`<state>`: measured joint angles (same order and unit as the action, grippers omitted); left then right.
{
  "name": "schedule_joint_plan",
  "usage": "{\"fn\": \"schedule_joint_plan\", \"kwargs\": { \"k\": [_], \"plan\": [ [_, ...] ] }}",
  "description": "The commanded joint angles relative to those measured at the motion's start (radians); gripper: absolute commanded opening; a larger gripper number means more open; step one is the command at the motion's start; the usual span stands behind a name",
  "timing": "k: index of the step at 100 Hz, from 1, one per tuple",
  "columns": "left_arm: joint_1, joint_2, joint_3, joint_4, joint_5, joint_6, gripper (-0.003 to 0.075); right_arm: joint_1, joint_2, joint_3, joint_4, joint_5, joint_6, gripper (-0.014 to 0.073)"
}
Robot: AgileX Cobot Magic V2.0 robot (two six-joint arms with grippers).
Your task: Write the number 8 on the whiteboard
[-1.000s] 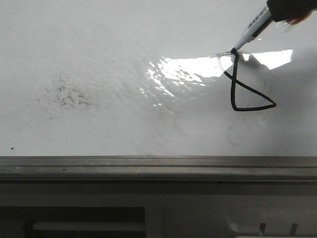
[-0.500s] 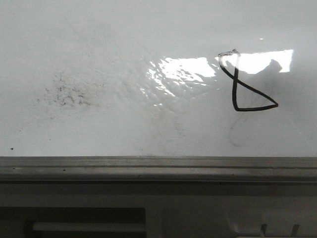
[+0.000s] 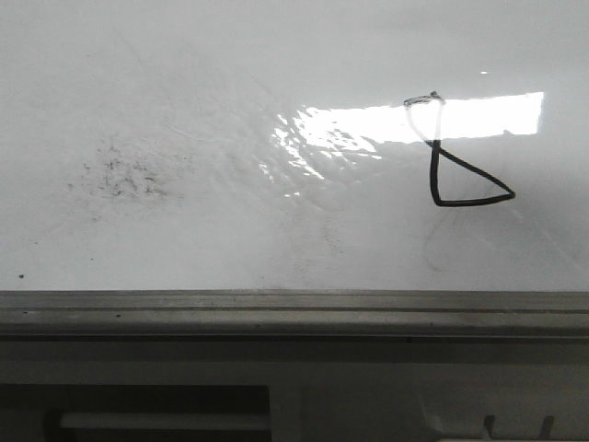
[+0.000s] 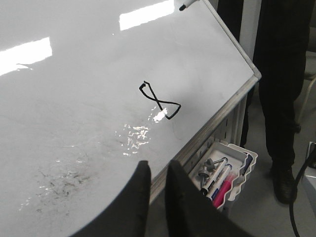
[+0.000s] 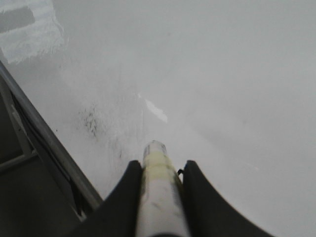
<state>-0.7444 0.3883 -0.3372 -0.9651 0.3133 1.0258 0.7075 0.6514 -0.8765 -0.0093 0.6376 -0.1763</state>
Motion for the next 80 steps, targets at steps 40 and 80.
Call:
{"fn": "schedule_joint_plan", "kwargs": {
  "k": [40,80],
  "plan": [
    [0.004,0.27,-0.149,-0.046,0.089,0.185,0.0315,0.102,0.144,-0.028,0.138,0.09,-0.218,-0.0044],
    [0.004,0.434,-0.241,-0.193,0.234,0.311,0.037,0.25,0.281,-0.028,0.138,0.012,-0.26,-0.0044]
  ]
}}
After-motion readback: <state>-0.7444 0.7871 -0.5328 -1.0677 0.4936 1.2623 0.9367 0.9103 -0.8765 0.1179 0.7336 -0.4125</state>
